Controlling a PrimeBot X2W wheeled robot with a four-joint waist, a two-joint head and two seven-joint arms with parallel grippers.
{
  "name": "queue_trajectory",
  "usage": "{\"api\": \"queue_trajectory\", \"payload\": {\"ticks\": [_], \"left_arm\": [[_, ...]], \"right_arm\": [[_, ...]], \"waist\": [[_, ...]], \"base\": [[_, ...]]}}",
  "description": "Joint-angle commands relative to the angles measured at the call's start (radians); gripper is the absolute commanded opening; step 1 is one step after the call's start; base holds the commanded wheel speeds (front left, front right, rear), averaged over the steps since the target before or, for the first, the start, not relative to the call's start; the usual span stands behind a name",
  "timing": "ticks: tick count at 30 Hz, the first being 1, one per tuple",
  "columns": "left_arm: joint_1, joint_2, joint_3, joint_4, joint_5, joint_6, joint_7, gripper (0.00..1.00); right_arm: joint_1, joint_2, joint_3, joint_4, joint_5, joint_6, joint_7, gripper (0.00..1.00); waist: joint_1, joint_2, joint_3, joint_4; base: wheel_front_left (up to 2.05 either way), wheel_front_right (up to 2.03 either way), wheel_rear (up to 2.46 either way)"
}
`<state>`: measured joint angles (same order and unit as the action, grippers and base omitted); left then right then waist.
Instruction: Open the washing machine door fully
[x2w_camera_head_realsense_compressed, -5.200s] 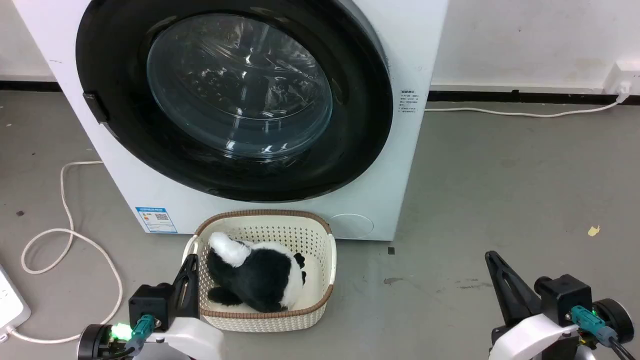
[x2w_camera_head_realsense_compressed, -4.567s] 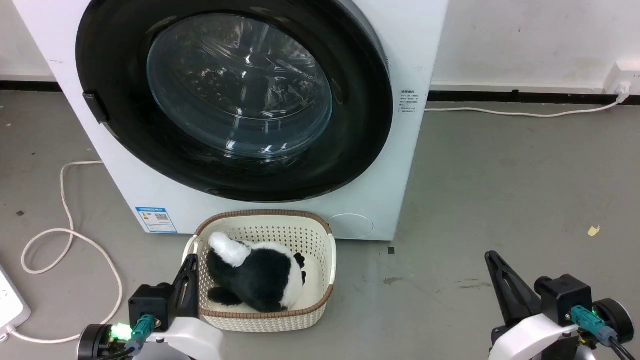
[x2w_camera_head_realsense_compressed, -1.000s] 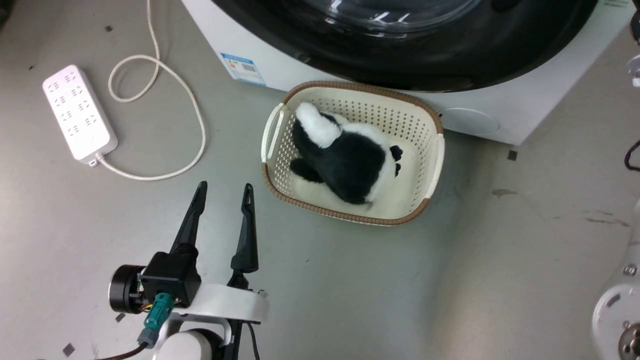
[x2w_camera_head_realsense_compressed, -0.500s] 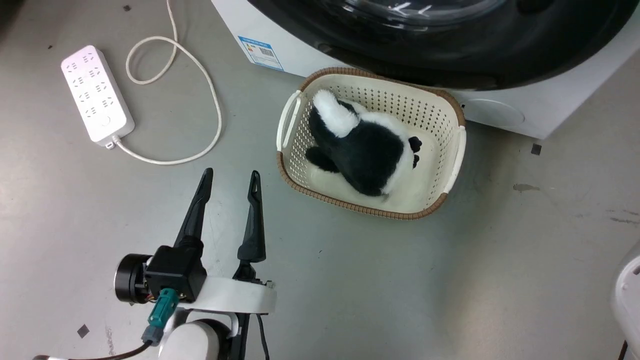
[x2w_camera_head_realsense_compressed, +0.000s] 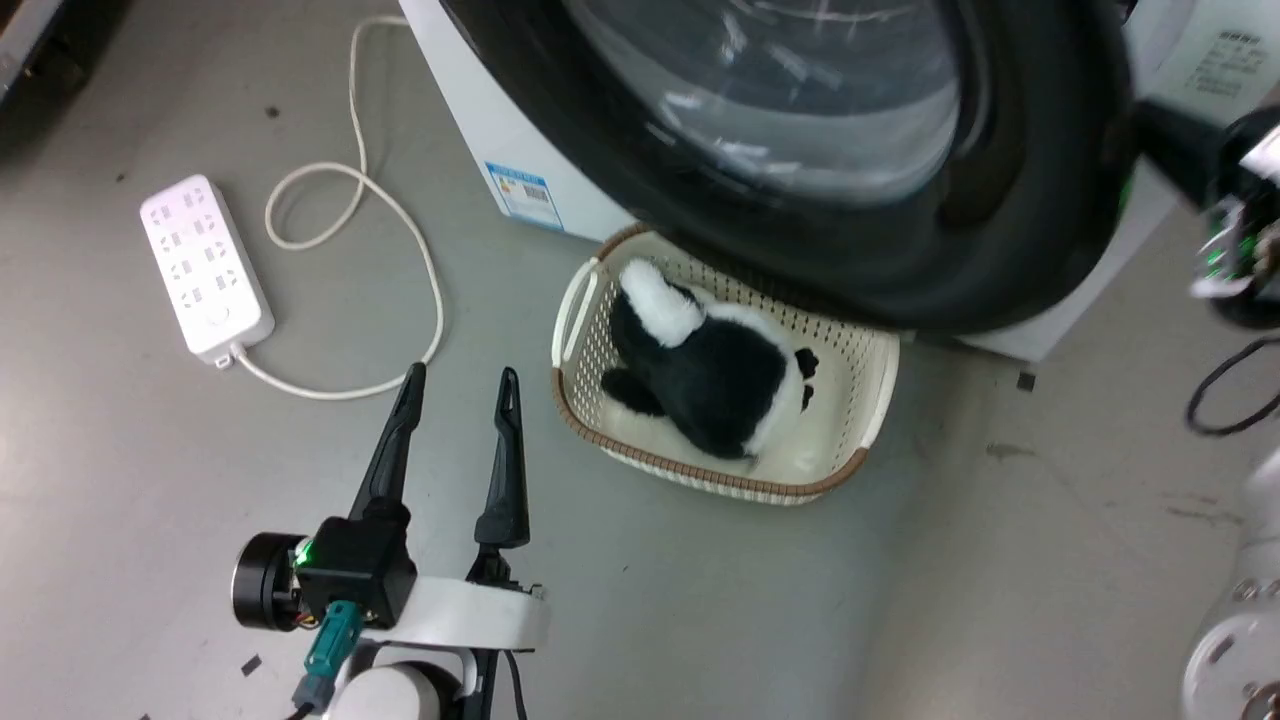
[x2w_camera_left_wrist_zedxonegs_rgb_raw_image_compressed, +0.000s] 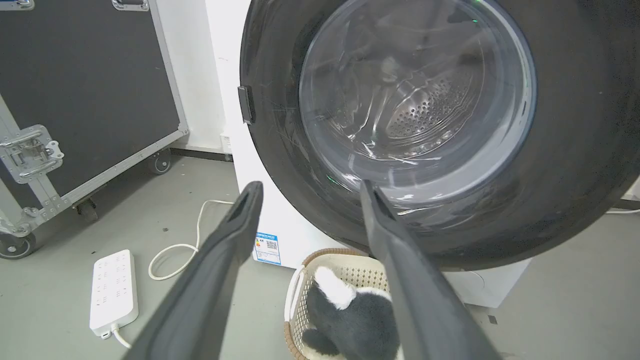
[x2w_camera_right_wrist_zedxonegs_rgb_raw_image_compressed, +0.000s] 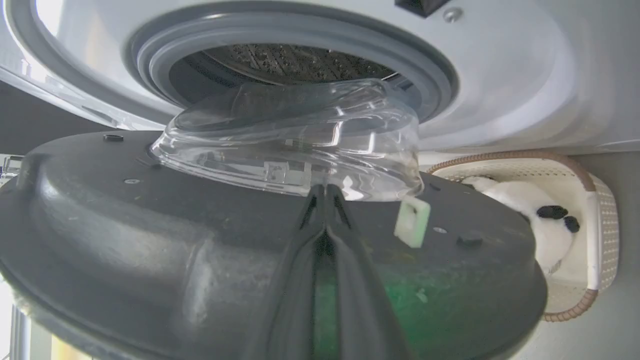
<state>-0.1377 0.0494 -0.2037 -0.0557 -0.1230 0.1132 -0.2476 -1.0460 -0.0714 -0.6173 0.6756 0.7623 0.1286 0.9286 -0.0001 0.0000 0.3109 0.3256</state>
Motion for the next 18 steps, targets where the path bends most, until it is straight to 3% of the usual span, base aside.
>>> {"api": "queue_trajectory", "payload": {"ticks": [1, 9, 18], "left_arm": [[0.011, 0.001, 0.002, 0.003, 0.006, -0.001, -0.009, 1.00], [0.062, 0.001, 0.016, 0.020, 0.019, -0.012, -0.014, 1.00], [0.128, 0.001, 0.002, 0.047, 0.033, -0.043, -0.014, 1.00]], "right_arm": [[0.015, 0.021, 0.016, 0.022, 0.038, 0.002, 0.020, 0.00], [0.222, 0.021, 0.245, 0.002, 0.282, 0.002, 0.030, 0.00], [0.457, 0.021, 0.574, -0.129, 0.537, 0.002, -0.033, 0.00]], "waist": [[0.0001, 0.0000, -0.026, -0.002], [0.0001, 0.0000, -0.108, -0.008], [0.0001, 0.0000, -0.154, -0.017]], "base": [[0.00, 0.00, 0.00], [0.00, 0.00, 0.00], [0.00, 0.00, 0.00]]}}
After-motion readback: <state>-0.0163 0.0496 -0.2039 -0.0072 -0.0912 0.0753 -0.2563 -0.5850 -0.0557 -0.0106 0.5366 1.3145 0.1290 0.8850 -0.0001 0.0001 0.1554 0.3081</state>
